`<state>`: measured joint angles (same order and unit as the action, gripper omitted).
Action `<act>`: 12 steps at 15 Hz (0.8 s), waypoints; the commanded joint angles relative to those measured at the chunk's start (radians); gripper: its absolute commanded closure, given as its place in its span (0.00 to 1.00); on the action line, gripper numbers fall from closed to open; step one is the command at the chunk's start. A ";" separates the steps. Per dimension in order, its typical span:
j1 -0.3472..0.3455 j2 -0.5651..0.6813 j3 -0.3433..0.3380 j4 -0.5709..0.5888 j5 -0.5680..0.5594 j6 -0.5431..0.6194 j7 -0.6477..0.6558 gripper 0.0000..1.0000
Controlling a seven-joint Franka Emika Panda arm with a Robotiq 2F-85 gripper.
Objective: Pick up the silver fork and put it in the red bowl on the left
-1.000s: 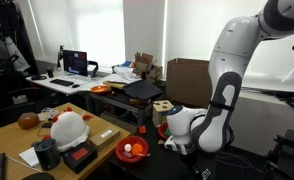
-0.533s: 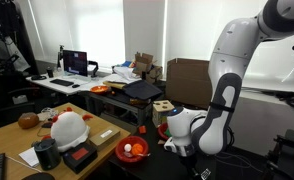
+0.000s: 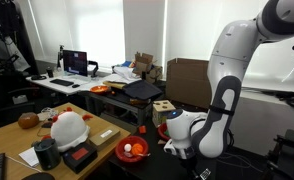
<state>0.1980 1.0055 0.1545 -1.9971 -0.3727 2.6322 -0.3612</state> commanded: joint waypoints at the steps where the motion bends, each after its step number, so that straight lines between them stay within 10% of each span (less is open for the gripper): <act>1: 0.059 0.026 -0.044 0.035 -0.020 0.007 0.049 0.00; 12: 0.215 0.045 -0.193 0.134 -0.126 -0.114 0.141 0.00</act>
<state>0.3692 1.0330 0.0245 -1.9242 -0.4359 2.5743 -0.2563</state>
